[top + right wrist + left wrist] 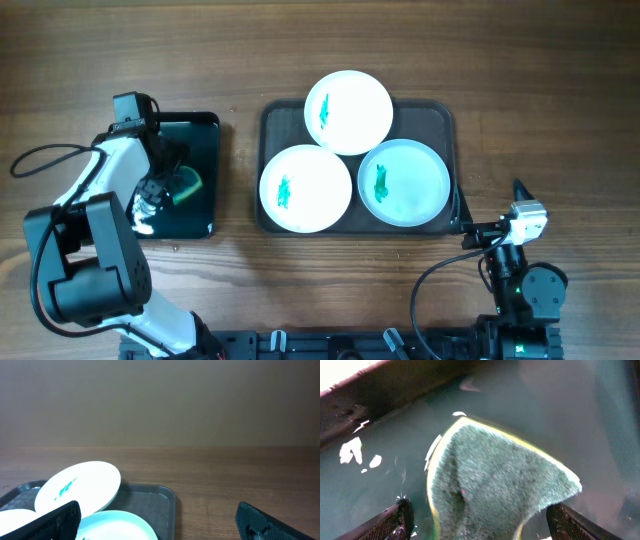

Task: Clean dirty plates on tray and stack at the side
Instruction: 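Grasp the green-and-yellow sponge with the left gripper, then lift the sponge and carry it to the lower-left white plate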

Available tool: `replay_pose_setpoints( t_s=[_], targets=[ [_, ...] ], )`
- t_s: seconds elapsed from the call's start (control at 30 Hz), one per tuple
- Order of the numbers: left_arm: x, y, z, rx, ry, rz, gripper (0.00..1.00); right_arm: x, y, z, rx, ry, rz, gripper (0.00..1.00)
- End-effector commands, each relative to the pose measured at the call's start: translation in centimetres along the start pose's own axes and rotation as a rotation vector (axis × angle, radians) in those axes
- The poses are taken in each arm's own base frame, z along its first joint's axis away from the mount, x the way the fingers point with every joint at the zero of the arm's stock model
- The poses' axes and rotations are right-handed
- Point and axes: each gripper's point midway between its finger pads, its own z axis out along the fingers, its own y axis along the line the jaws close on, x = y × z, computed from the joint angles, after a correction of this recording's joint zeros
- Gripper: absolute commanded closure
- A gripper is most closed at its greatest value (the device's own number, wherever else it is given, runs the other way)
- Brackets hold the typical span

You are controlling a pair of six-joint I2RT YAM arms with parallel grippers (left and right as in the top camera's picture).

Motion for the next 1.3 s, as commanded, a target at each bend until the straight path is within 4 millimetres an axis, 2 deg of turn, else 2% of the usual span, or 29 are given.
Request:
replay_pose_setpoints(
  t_s=[0.0, 0.13, 0.23, 0.47, 0.6, 0.8, 0.9, 0.93, 1.0, 1.07, 1.13, 1.17, 1.23, 1.27],
  targets=[
    [-1.1, 0.6, 0.0, -0.049, -0.062, 0.031, 0.68, -0.2, -0.1, 0.0, 0.005, -0.007, -0.014, 0.0],
    [-0.3, 0.6, 0.0, -0.039, -0.018, 0.034, 0.66, -0.2, -0.1, 0.0, 0.005, -0.007, -0.014, 0.0],
    [0.5, 0.4, 0.0, -0.025, 0.024, 0.035, 0.95, -0.2, -0.1, 0.0, 0.005, -0.007, -0.014, 0.0],
    [1.7, -0.5, -0.9, 0.039, 0.091, 0.033, 0.96, -0.2, -0.1, 0.0, 0.005, -0.007, -0.014, 0.0],
    [1.1, -0.7, -3.8, 0.079, 0.057, 0.03, 0.96, -0.2, -0.1, 0.0, 0.005, -0.007, -0.013, 0.0],
    [0.0, -2.2, -11.6, 0.281, -0.052, 0.101, 0.96, -0.2, -0.1, 0.0, 0.005, -0.007, -0.013, 0.0],
    [-0.3, -2.1, -13.5, 0.313, -0.086, 0.098, 0.96, -0.2, -0.1, 0.0, 0.005, -0.007, -0.013, 0.0],
    [-0.3, -2.0, -13.5, 0.309, -0.088, 0.098, 0.96, -0.2, -0.1, 0.0, 0.005, -0.007, -0.014, 0.0],
    [-0.5, -1.1, -12.0, 0.251, -0.103, 0.092, 0.96, -0.2, -0.1, 0.0, 0.005, -0.007, -0.013, 0.0],
    [-0.9, 0.4, -9.3, 0.147, -0.135, 0.087, 0.96, -0.2, -0.1, 0.0, 0.005, -0.007, -0.014, 0.0],
    [0.0, 1.0, -6.0, 0.088, -0.09, 0.096, 0.96, -0.2, -0.1, 0.0, 0.005, -0.007, -0.014, 0.0],
    [0.3, 1.3, -5.1, 0.067, -0.069, 0.1, 0.96, -0.2, -0.1, 0.0, 0.005, -0.007, -0.014, 0.0],
    [0.4, 1.2, -5.2, 0.069, -0.057, 0.101, 0.96, -0.2, -0.1, 0.0, 0.005, -0.007, -0.014, 0.0],
    [0.2, 0.8, -6.2, 0.085, -0.06, 0.1, 0.96, -0.2, -0.1, 0.0, 0.005, -0.007, -0.013, 0.0]
  ],
)
